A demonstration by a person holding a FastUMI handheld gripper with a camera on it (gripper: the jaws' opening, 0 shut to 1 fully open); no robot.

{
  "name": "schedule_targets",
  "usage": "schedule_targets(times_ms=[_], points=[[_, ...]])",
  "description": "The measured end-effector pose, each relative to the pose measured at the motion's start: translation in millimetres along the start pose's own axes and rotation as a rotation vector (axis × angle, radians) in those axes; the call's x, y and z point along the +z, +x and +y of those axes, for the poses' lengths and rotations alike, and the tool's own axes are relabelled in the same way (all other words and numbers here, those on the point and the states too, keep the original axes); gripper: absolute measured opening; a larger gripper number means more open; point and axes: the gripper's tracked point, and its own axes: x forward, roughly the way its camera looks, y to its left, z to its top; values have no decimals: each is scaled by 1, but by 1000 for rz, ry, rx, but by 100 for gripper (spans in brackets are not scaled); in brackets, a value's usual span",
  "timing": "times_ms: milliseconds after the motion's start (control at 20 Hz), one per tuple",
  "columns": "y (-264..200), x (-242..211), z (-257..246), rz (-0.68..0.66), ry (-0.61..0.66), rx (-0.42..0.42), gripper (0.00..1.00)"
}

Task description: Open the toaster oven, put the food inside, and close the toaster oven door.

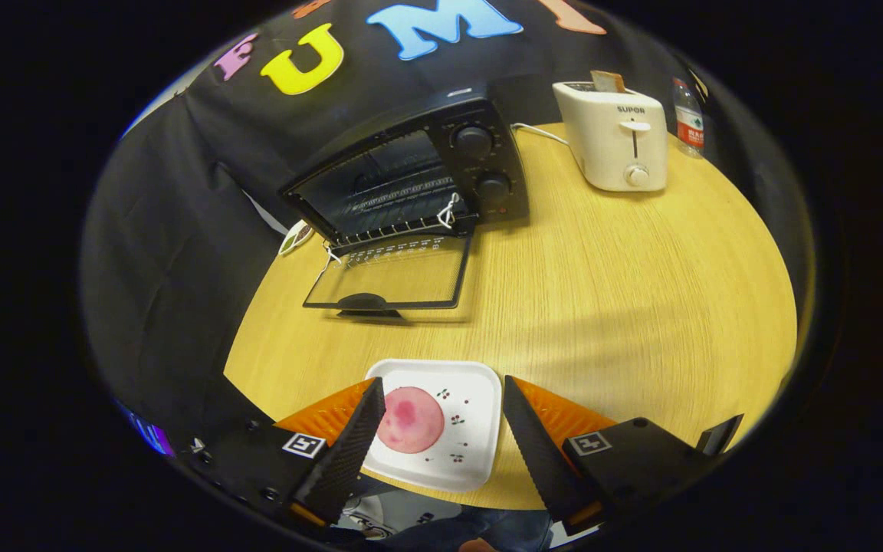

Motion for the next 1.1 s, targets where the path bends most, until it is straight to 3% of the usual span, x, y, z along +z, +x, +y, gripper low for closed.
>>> schedule_targets(times_ms=[350,800,850,1050,1100], points=[[8,-10,-8,107,-1,32,99],[20,-72,-19,368,-84,-19,99],[20,-69,-18,353,-92,-11,99],[25,-70,-22,401,-87,-42,75],[28,-72,-24,404,-85,-51,62]])
